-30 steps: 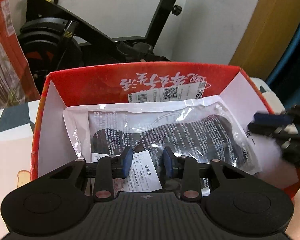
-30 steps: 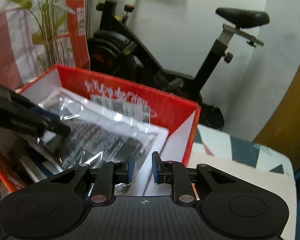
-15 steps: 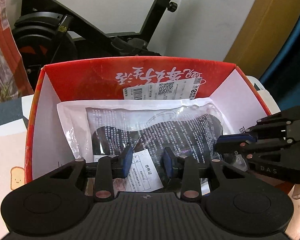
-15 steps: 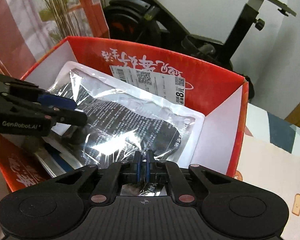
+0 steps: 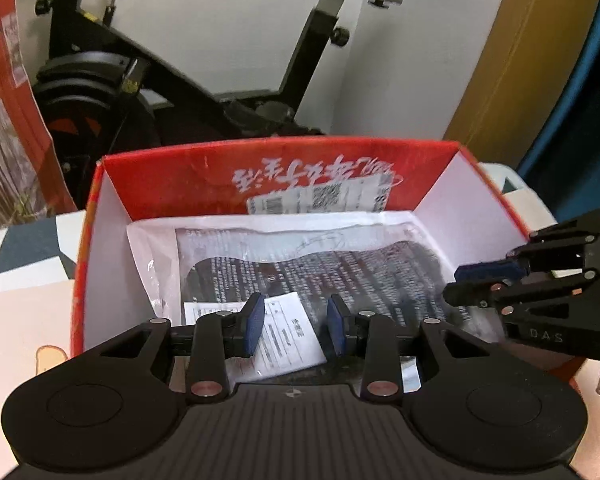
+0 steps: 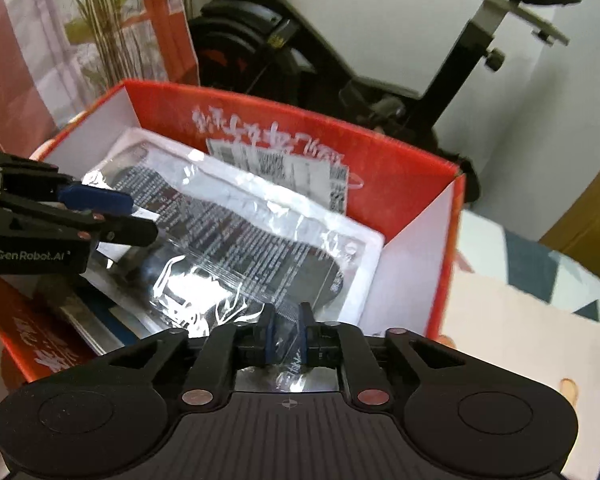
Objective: Organize soft objects
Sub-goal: 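Lower the clear bag into the red box and open the right tool, then move the right tool back down to the black eye mask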
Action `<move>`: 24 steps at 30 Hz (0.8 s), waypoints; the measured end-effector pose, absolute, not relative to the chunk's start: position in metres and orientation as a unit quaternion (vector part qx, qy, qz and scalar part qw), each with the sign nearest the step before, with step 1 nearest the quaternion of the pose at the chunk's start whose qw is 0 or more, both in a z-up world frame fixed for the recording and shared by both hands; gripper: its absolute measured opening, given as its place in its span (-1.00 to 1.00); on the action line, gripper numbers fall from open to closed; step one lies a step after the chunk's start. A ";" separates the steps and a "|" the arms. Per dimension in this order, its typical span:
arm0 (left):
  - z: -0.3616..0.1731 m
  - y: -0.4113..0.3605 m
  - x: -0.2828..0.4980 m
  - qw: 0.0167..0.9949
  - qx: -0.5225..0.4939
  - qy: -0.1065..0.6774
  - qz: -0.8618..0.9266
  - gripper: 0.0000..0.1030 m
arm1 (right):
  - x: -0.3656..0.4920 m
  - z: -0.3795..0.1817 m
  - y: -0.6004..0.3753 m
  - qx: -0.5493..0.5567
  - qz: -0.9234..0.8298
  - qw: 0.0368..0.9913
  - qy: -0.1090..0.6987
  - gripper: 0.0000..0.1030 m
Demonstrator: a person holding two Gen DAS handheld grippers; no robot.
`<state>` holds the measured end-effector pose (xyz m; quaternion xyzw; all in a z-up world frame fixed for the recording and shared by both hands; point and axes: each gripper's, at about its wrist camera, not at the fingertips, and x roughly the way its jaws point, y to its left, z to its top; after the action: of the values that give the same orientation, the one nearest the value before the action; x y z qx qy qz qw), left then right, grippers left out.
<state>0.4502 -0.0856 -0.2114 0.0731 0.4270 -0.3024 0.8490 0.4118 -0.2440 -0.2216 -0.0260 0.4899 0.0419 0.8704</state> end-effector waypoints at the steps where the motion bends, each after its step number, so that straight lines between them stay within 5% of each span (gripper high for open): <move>1: -0.207 -0.084 0.446 0.850 0.068 0.421 -0.309 -0.30 | 0.408 -0.217 -0.244 -0.029 0.039 0.874 0.483 -0.67; 7: -0.179 -0.074 0.413 0.867 0.072 0.379 -0.314 -0.22 | 0.386 -0.195 -0.242 -0.029 0.027 0.894 0.446 -0.49; 11: -0.168 -0.063 0.392 0.887 0.101 0.355 -0.279 0.34 | 0.369 -0.187 -0.242 -0.016 0.025 0.903 0.429 -0.08; 14: -0.162 -0.050 0.377 0.895 0.108 0.344 -0.262 0.52 | 0.357 -0.184 -0.242 0.000 0.025 0.908 0.418 0.12; 17: -0.154 -0.035 0.361 0.901 0.097 0.332 -0.262 0.90 | 0.342 -0.182 -0.241 0.021 0.018 0.914 0.406 0.44; 20: -0.150 -0.024 0.346 0.906 0.093 0.323 -0.259 1.00 | 0.325 -0.179 -0.240 0.032 0.013 0.920 0.390 0.87; 24: -0.152 -0.011 0.326 0.910 0.085 0.318 -0.254 1.00 | 0.303 -0.174 -0.240 0.054 0.011 0.930 0.363 0.99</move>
<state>0.3264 -0.0108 -0.1519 0.0849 0.3177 -0.2543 0.9095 0.3029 -0.2403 -0.1743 0.0538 0.3630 0.0112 0.9302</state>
